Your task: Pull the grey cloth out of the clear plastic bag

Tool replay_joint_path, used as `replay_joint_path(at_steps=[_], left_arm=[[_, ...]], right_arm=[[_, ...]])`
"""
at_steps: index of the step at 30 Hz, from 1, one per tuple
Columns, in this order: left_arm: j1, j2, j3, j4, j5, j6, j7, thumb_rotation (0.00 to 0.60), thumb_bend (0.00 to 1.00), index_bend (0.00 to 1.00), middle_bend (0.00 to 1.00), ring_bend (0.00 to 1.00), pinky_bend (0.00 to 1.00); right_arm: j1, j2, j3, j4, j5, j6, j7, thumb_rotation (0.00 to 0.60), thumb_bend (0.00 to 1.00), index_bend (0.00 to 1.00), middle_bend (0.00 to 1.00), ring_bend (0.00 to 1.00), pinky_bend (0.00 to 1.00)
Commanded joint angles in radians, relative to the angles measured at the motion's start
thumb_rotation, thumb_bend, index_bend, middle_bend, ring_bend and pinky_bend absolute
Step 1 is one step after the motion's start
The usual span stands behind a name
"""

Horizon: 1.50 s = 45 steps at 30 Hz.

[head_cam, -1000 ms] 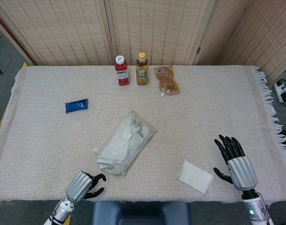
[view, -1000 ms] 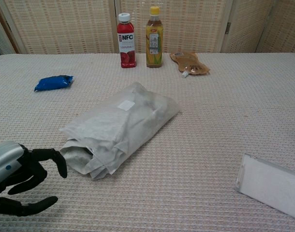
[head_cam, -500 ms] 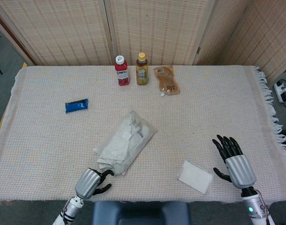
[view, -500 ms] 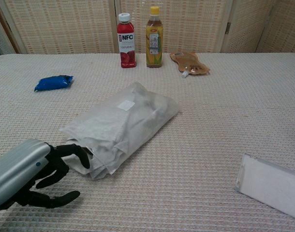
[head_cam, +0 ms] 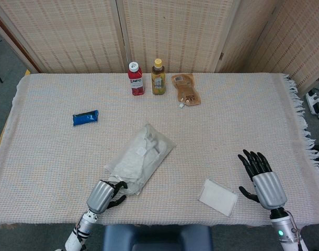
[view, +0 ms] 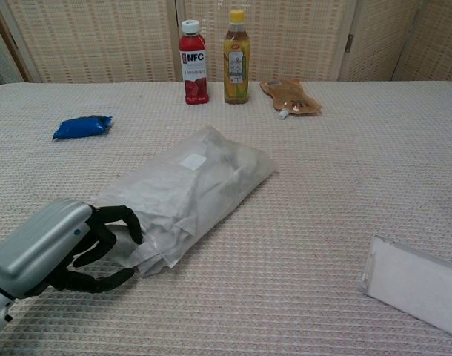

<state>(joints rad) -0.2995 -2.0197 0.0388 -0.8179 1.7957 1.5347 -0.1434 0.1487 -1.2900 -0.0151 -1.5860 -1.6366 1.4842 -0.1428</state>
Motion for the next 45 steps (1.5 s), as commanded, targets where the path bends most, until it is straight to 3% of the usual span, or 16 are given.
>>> replay_joint_path(at_steps=[1,13,29,34,45], left_arm=[[-0.005,-0.009,0.001,0.007,-0.008,-0.003,-0.006,0.600,0.26,0.46,1.00,1.00,1.00],[-0.017,-0.056,0.004,0.086,-0.039,-0.004,-0.034,0.600,0.27,0.50,1.00,1.00,1.00],[-0.020,-0.098,0.031,0.148,-0.041,0.031,-0.078,0.600,0.47,0.62,1.00,1.00,1.00],[-0.019,-0.097,0.037,0.150,-0.038,0.050,-0.084,0.600,0.54,0.68,1.00,1.00,1.00],[-0.003,-0.039,0.050,0.115,-0.035,0.101,-0.097,0.600,0.56,0.70,1.00,1.00,1.00]], right_arm=[[-0.002,0.002,0.001,-0.002,0.000,0.001,-0.001,0.600,0.15,0.00,0.00,0.00,0.00],[-0.009,0.013,0.006,-0.006,-0.008,0.010,0.013,0.600,0.15,0.00,0.00,0.00,0.00],[-0.015,0.019,0.007,-0.013,-0.014,0.009,0.015,0.600,0.15,0.00,0.00,0.00,0.00],[-0.013,0.017,0.007,-0.010,-0.013,0.000,0.010,0.600,0.15,0.00,0.00,0.00,0.00],[0.011,-0.027,0.013,0.016,0.005,-0.057,-0.033,0.600,0.15,0.00,0.00,0.00,0.00]])
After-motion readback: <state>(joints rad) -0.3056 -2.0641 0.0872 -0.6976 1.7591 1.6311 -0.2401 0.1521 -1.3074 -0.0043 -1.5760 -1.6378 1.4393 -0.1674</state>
